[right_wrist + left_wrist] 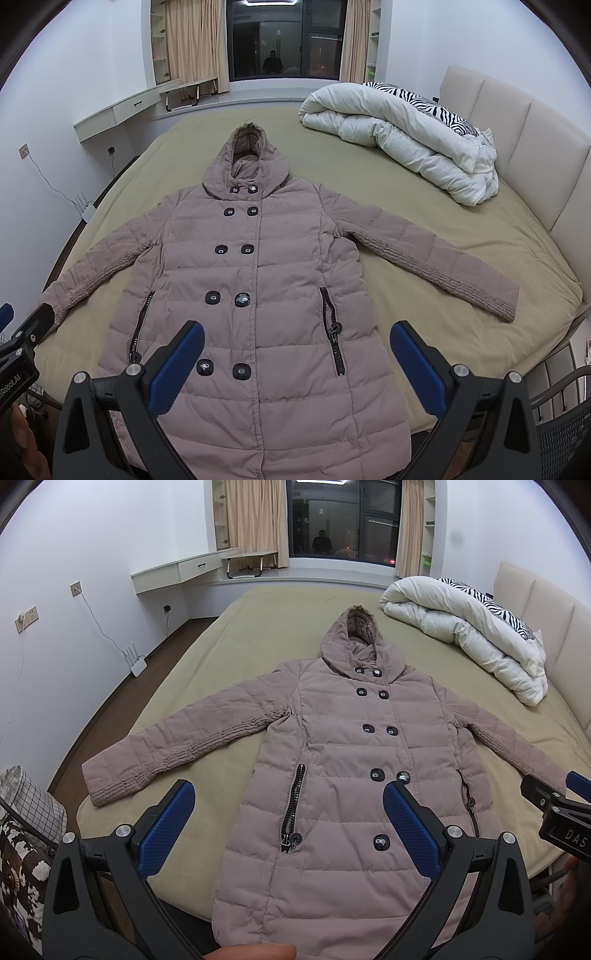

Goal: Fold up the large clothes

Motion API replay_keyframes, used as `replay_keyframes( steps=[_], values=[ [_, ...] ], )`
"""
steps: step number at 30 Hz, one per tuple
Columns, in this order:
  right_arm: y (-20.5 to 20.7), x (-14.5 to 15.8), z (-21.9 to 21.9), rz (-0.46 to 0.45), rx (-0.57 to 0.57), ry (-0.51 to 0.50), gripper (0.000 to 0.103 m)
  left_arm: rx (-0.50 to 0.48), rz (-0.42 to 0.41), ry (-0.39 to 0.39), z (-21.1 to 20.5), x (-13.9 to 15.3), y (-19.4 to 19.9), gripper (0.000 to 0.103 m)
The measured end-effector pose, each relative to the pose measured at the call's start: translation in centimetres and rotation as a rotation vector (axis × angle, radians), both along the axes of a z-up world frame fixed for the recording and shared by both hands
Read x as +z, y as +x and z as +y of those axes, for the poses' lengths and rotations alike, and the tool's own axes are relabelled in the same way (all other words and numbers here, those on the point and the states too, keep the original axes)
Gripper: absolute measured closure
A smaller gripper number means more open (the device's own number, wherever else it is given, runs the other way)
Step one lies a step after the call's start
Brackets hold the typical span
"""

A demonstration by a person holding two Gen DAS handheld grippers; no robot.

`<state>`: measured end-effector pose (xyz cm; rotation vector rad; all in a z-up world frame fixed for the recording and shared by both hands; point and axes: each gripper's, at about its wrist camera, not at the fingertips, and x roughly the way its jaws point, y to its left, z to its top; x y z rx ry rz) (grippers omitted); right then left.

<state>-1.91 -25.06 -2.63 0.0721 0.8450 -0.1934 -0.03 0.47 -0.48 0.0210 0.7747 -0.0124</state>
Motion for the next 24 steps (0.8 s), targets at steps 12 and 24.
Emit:
replay_keyframes(
  steps=[12,24],
  values=[
    [-0.04,-0.34,0.06,0.003,0.0,0.002,0.0,-0.001,0.002,0.001,0.08,-0.05,-0.02,0.0],
    [-0.04,-0.65,0.09,0.005,0.0,0.002,0.0,0.0,0.003,0.001,0.23,0.03,-0.12,0.0]
  ],
)
